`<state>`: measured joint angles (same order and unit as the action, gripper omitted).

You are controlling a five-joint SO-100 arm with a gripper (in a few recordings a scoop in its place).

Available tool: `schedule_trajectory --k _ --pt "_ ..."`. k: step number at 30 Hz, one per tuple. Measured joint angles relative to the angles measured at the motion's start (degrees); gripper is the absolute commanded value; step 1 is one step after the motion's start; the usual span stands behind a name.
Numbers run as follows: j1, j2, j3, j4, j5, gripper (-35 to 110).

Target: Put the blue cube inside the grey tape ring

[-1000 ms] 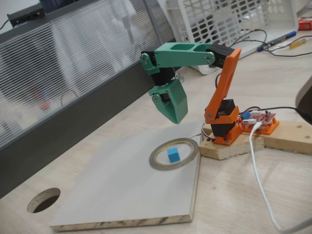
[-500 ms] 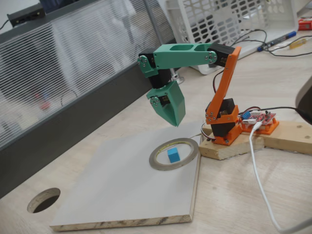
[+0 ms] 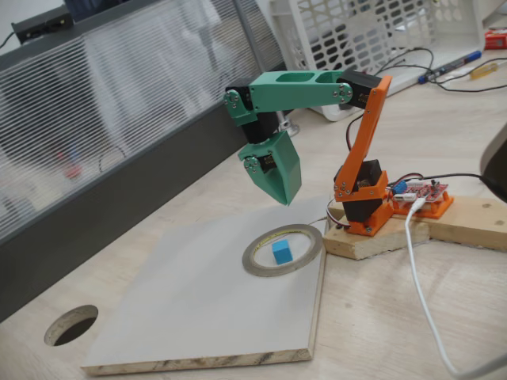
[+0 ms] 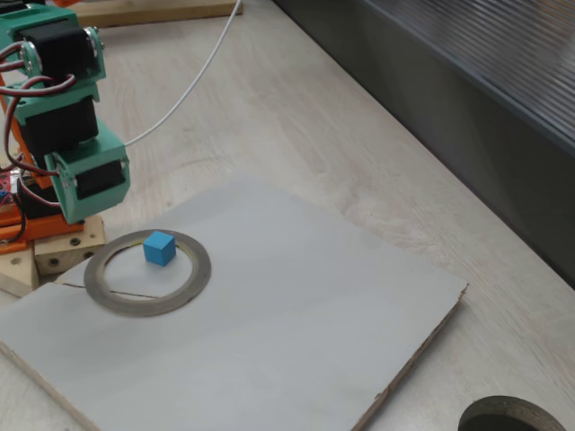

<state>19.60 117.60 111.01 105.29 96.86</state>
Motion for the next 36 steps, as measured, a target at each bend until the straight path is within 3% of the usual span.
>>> schedule_trajectory --k 36 --pt "-1.4 0.1 0.0 0.0 0.0 0"
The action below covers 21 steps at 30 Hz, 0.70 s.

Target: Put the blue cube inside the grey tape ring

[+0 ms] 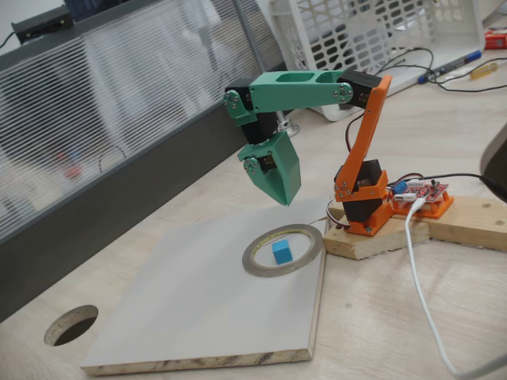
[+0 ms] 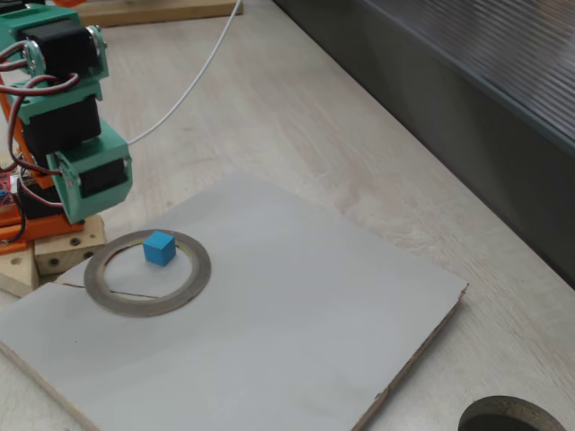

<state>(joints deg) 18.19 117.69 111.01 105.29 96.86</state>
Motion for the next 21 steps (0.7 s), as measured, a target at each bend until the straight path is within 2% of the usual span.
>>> schedule_trajectory --k 21 --pt "0.7 0.0 0.0 0.0 0.0 0"
